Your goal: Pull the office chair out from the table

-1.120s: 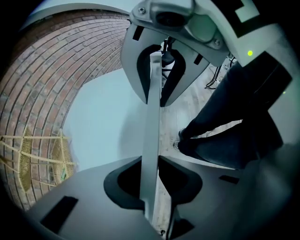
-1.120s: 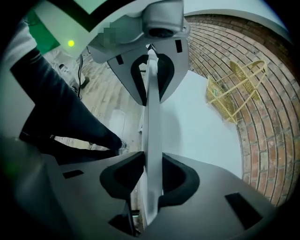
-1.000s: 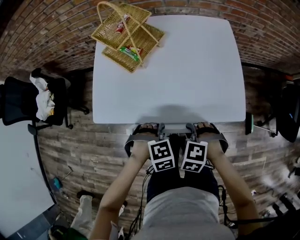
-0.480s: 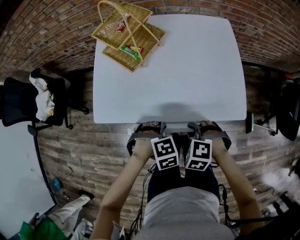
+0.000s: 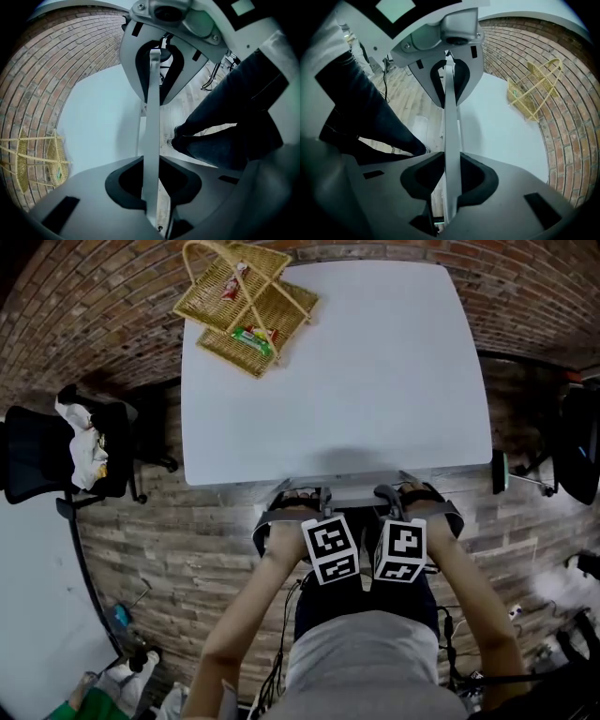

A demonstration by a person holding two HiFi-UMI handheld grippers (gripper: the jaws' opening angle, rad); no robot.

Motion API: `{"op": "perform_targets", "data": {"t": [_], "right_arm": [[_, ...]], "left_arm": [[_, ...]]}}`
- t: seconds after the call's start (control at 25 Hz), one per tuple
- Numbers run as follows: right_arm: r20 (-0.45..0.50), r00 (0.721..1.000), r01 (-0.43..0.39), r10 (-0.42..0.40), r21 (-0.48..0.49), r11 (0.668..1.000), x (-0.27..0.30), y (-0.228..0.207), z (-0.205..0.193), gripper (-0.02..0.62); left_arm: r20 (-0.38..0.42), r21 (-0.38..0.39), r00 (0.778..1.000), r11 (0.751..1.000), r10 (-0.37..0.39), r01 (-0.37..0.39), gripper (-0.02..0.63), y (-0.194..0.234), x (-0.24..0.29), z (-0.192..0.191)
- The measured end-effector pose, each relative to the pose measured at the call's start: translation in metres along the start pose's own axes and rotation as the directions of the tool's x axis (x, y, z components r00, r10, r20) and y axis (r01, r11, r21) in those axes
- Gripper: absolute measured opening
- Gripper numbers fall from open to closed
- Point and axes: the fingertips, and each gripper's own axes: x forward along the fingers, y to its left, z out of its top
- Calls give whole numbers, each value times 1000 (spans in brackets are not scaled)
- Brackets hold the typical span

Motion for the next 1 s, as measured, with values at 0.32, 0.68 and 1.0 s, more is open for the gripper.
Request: {"op": "perform_targets", "data": {"t": [0.32,0.68,1.0], "right_arm": [[26,1000,-18,17,21,1000,-13,37,1,92],[62,997,-40,39,19,999,-31,110,0,90],[84,995,-55,56,-10,998,-47,192,-5,87]], "left_arm": [[-10,-1,1000,1000,4,-4,83,-42,-6,4],[-43,-19,999,1000,3,-4,84,-117,-16,4],[-57,-47,998,999,12,-14,84,-199,-27,6]]}}
